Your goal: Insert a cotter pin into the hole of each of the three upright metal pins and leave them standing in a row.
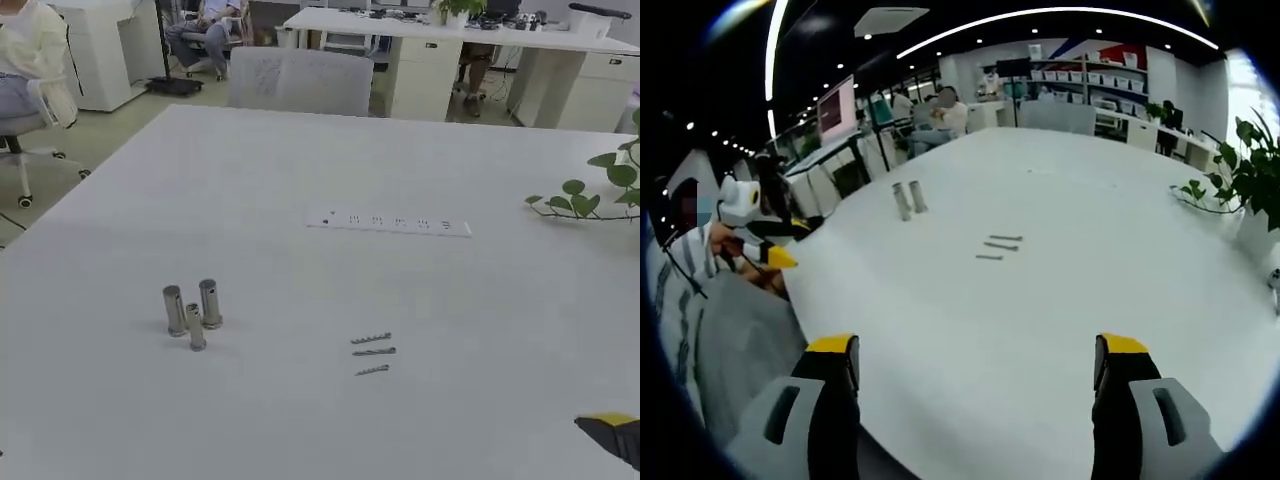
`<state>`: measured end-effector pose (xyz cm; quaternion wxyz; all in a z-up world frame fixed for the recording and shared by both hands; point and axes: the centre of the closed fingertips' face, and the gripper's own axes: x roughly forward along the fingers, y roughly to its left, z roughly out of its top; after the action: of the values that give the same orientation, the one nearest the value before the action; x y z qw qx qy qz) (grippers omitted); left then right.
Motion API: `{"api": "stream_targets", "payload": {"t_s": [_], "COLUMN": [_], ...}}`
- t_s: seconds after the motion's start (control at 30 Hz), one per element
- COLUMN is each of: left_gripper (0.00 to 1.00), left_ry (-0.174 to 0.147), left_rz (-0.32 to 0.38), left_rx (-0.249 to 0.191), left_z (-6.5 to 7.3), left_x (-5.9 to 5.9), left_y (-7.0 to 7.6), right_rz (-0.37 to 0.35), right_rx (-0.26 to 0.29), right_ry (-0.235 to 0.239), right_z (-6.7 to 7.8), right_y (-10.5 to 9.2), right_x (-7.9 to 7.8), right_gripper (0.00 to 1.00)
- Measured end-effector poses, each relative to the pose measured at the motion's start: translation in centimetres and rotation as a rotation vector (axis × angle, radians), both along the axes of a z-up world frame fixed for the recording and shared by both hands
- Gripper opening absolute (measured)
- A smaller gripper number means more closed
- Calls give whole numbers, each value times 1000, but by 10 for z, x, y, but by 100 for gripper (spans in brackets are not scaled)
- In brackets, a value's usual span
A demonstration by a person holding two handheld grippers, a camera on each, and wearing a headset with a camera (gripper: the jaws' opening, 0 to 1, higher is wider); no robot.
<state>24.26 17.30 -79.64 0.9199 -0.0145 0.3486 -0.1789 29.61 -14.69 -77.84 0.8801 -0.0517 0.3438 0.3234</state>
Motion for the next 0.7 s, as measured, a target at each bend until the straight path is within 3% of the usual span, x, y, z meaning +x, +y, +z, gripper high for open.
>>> {"api": "stream_targets", "payload": {"t_s": [0.37, 0.7], "left_gripper": [87, 86], "left_ry": [-7, -9], "left_rz": [-9, -4], "left_rx": [-10, -9], "left_z": [-1, -2], "left_x": [1, 2], "left_y": [-7, -4], "right_rz": [-15, -27], "right_rx": [-7, -9], "right_ry": [4, 12], "right_z": [-1, -2], "right_y": [-5, -7], "right_x": [-3, -1], "right_gripper": [99, 98]}}
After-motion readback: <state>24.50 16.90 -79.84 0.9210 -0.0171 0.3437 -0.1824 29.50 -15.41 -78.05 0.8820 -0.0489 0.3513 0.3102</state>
